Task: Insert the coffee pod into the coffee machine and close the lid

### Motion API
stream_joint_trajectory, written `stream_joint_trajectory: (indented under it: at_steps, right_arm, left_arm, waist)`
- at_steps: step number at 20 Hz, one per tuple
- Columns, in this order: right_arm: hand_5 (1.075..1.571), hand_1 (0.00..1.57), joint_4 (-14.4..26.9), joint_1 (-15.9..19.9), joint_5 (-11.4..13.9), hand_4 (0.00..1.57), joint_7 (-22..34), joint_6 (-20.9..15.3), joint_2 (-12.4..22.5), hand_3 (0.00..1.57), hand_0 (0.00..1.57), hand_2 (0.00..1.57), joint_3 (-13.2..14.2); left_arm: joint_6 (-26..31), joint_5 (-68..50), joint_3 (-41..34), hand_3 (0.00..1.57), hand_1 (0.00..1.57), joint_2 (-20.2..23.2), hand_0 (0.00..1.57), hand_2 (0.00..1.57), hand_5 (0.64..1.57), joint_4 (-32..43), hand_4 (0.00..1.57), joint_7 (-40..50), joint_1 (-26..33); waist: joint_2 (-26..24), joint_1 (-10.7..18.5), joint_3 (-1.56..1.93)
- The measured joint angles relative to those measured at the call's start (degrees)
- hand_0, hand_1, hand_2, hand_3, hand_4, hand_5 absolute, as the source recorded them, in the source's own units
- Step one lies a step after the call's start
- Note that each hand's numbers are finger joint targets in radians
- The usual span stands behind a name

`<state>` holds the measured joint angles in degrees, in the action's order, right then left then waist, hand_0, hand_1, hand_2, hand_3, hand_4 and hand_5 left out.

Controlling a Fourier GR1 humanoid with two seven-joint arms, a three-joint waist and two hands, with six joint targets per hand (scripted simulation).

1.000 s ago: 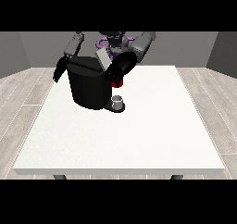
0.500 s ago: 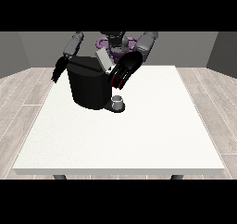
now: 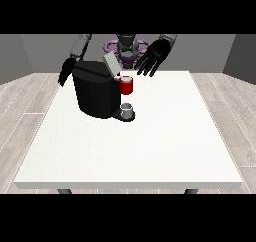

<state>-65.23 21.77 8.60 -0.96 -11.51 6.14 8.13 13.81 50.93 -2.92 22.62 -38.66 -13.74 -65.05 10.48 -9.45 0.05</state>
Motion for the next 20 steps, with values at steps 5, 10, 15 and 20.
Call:
stream_joint_trajectory:
  at_steps: [5,10,15,20]
  right_arm:
    - [1.571,0.00,2.23,-4.84,-0.53,0.00,-1.38,-0.06,-0.10,0.00,0.00,0.00,1.00]
    - [1.571,0.00,3.57,-9.62,-1.13,0.00,-2.16,-0.34,0.17,0.00,0.00,0.00,2.37]
    - [1.571,0.00,3.72,-14.81,-1.17,0.00,-2.92,0.02,0.48,0.00,0.00,0.00,2.61]
    - [1.571,0.00,-0.47,-15.82,-1.90,0.00,-2.70,2.18,-1.12,0.00,0.00,0.00,0.25]
  left_arm:
    - [0.32,-9.23,-6.34,0.00,0.00,-7.29,0.00,0.00,1.571,-1.15,0.42,-1.15,5.38]
    - [1.15,-20.84,-14.85,0.00,0.00,-14.97,0.00,0.00,1.571,-0.77,0.27,-3.52,13.92]
    - [2.74,-26.22,-17.00,0.00,0.00,-19.31,0.00,0.00,1.571,-0.55,0.37,-4.97,24.82]
    - [2.87,-27.97,-17.52,0.00,0.00,-20.69,0.00,0.00,1.571,-1.33,0.42,-3.60,31.91]
  waist:
    - [-6.39,4.26,-0.09]
    - [-12.88,9.90,-0.16]
    - [-20.51,13.11,-0.10]
    - [-25.96,13.68,-0.05]
